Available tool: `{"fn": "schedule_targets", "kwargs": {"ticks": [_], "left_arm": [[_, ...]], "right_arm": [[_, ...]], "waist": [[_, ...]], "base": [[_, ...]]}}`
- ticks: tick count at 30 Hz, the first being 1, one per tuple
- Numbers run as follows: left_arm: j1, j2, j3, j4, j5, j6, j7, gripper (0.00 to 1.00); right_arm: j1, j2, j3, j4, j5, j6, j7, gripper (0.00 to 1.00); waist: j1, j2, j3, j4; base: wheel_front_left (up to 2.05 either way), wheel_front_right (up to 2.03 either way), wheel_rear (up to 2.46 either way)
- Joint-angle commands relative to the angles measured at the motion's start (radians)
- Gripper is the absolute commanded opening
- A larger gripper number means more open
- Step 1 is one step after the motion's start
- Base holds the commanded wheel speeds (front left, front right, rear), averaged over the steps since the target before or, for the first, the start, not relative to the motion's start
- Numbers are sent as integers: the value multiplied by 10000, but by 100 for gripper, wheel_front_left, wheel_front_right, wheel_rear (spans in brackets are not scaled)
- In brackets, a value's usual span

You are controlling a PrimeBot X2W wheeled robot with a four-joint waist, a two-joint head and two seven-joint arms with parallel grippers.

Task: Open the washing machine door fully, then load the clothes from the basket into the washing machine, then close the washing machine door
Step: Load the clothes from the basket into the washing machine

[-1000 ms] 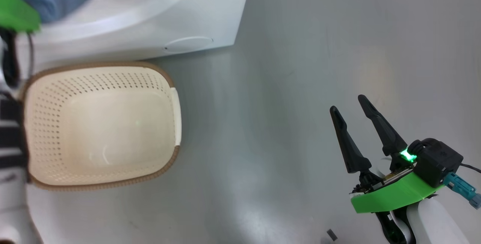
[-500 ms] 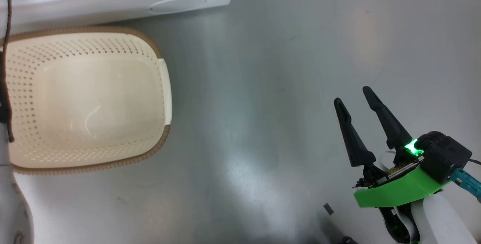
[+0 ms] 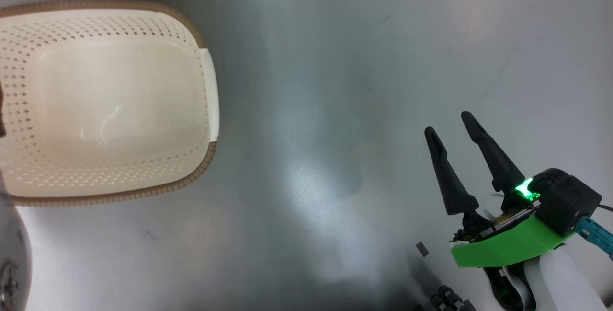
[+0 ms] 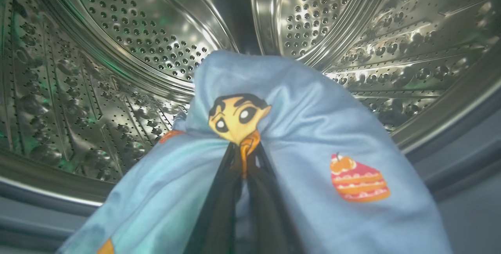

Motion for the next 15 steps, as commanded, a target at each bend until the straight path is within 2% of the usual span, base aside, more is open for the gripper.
{"fn": "schedule_targets", "kwargs": {"ticks": [1, 5, 8, 11, 15], "left_arm": [[-360, 309, 61, -143, 51, 116, 19, 0], [-782, 170, -104, 94, 143, 266, -411, 0], [-892, 146, -372, -387, 484, 613, -1175, 0], [-982, 251, -533, -1451, 785, 987, -1456, 0], [-624, 552, -849, -3598, 1227, 1343, -1481, 0]], "right_arm": [[527, -105, 232, -223, 134, 16, -48, 100], [575, -82, 325, -242, 148, 16, -48, 100], [605, -80, 521, -196, 182, 16, -48, 100], [562, -38, 685, -164, 266, 16, -48, 100], [530, -19, 867, -117, 334, 16, -48, 100]], "waist": [[0, 0, 142, 7], [0, 0, 289, -16], [0, 0, 362, -85], [0, 0, 439, -198], [0, 0, 561, -315]], "base": [[0, 0, 0], [0, 0, 0], [0, 0, 0], [0, 0, 0], [0, 0, 0]]}}
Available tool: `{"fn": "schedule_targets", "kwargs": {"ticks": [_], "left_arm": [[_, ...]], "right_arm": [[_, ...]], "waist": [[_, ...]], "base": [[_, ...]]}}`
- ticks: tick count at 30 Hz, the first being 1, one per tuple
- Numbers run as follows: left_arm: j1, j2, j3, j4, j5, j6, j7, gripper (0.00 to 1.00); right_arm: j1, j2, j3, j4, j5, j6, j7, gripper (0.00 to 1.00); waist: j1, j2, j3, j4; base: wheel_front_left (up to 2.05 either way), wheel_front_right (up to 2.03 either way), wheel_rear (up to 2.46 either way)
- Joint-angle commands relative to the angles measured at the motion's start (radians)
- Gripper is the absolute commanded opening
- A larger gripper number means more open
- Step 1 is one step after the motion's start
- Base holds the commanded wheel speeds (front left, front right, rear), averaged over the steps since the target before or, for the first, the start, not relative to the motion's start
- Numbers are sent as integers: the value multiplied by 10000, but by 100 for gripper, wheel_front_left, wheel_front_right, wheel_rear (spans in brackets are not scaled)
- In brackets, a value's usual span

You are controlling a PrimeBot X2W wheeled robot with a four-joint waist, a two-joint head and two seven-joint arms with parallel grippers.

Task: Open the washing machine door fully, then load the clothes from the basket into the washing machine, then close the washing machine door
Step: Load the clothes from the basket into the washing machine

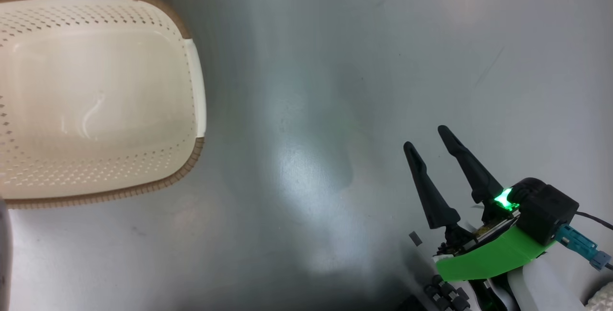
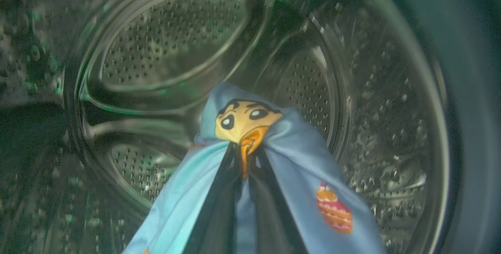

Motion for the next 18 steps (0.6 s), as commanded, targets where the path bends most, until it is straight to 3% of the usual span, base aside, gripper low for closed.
{"fn": "schedule_targets", "kwargs": {"ticks": [1, 7, 15, 16, 17, 18], "left_arm": [[233, 541, 23, -641, 97, 139, -44, 0], [1083, 703, 192, -1116, -240, 301, -47, 0], [1100, 513, 442, 537, -901, 126, 394, 0], [1025, 467, 519, 802, -1011, 160, 606, 24], [956, 423, 577, 1062, -1119, 162, 831, 100], [878, 399, 600, 1306, -1198, 130, 1057, 100]], "right_arm": [[361, -47, 269, -138, 53, 16, -48, 100], [230, -73, 315, -96, 106, 16, -48, 100], [175, -148, 319, 7, 155, 16, -48, 100], [174, -151, 317, 25, 167, 16, -48, 100], [162, -154, 322, 46, 172, 16, -48, 100], [144, -153, 333, 58, 177, 16, -48, 100]], "waist": [[0, 0, 90, -69], [0, 0, 191, -42], [0, 0, 160, 30], [0, 0, 150, 39], [0, 0, 133, 44], [0, 0, 115, 49]], "base": [[0, 0, 0], [0, 0, 0], [0, 0, 0], [0, 0, 0], [0, 0, 0], [0, 0, 0]]}}
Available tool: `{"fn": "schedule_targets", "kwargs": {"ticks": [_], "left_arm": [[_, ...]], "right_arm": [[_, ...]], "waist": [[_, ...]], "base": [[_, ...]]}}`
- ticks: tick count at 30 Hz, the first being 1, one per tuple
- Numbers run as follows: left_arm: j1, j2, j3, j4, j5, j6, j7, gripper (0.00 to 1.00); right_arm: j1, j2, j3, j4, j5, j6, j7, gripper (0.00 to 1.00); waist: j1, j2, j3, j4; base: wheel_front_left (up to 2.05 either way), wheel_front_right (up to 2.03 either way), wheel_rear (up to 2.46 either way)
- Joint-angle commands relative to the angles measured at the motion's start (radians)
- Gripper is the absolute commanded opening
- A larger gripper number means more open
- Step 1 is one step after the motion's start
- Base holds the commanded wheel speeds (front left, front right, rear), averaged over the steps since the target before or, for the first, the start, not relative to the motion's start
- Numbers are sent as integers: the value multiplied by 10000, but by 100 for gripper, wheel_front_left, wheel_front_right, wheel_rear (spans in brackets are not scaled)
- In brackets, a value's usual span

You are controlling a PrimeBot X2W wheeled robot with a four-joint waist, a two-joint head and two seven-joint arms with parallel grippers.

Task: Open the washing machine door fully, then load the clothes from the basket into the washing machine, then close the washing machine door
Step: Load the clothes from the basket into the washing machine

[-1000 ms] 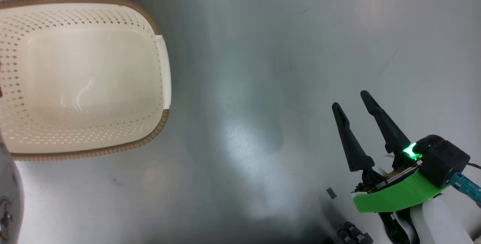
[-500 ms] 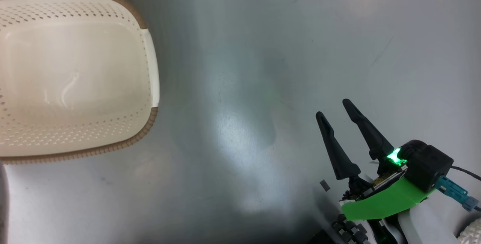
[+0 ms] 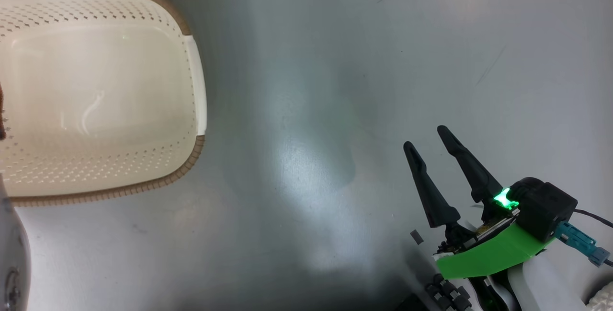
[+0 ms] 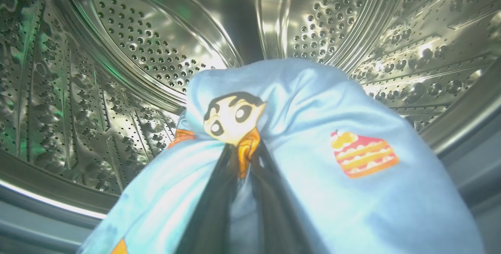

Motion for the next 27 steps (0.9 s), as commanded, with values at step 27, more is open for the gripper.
{"fn": "schedule_targets", "kwargs": {"ticks": [27], "left_arm": [[821, -304, 342, 1898, -1274, -950, -1100, 100]], "right_arm": [[-370, -1, -198, 272, -17, 16, -48, 100]], "waist": [[0, 0, -2111, 888]], "base": [[0, 0, 0]]}}
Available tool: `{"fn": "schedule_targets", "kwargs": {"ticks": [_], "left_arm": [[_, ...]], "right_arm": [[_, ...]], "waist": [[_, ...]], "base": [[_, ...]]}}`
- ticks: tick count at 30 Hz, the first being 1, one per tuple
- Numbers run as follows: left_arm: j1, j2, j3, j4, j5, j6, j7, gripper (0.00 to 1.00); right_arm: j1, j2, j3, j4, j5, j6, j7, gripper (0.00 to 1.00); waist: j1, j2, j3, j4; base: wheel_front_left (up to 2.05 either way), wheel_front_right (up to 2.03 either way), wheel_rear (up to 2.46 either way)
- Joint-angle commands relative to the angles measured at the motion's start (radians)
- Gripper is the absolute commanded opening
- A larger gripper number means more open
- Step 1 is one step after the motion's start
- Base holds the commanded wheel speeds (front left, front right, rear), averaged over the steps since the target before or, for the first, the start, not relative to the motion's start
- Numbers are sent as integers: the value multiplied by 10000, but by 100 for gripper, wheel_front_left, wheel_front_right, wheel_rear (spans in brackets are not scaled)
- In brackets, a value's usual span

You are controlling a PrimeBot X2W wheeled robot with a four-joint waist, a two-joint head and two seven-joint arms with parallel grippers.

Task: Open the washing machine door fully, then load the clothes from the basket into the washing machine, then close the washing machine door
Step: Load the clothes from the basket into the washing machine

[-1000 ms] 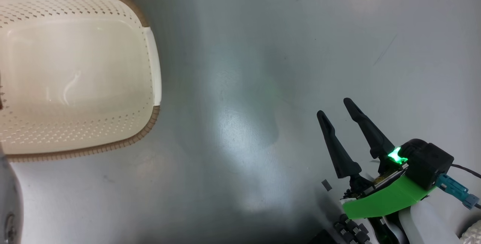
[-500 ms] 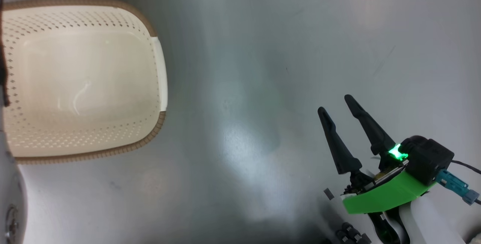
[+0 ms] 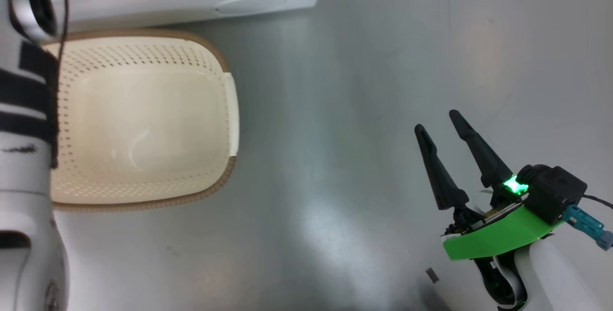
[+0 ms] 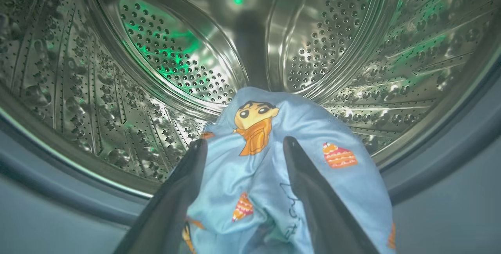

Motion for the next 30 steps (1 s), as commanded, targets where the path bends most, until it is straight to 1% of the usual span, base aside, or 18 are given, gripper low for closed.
{"fn": "schedule_targets", "kwargs": {"ticks": [1, 6, 10, 12, 13, 21, 27, 30], "left_arm": [[351, 342, 173, -257, -142, -166, -90, 100], [1659, 437, 359, -1105, -226, -498, -97, 100], [2994, 474, 598, -2160, -265, -682, -99, 100], [3679, 460, 705, -2817, -217, -708, -99, 100], [3679, 460, 705, -2817, -217, -708, -99, 100], [6529, 92, 1152, -5322, -211, -815, -100, 100], [8524, 37, 1545, -6998, -157, -789, -100, 100], [9601, -67, 1702, -7634, -127, -682, -100, 100]], "right_arm": [[177, -10, 110, -168, -32, 16, -48, 100], [376, 60, 62, -104, -132, 16, -48, 100], [620, 141, 80, -34, -202, 16, -48, 100], [763, 172, 77, 30, -213, 16, -48, 100], [763, 172, 77, 30, -213, 16, -48, 100], [1385, 328, 168, 237, -323, 16, -48, 100], [1638, 458, 242, 313, -438, 16, -48, 100], [1761, 529, 269, 407, -438, 16, -48, 100]], "waist": [[0, 0, -554, 382], [0, 0, -1368, 512], [0, 0, -2019, 546], [0, 0, -2331, 588], [0, 0, -2331, 588], [0, 0, -3618, 700], [0, 0, -4359, 651], [0, 0, -4681, 619]], "base": [[0, 0, 0], [0, 0, 0], [0, 0, 0], [0, 0, 0], [0, 0, 0], [0, 0, 0], [0, 0, 0], [0, 0, 0]]}}
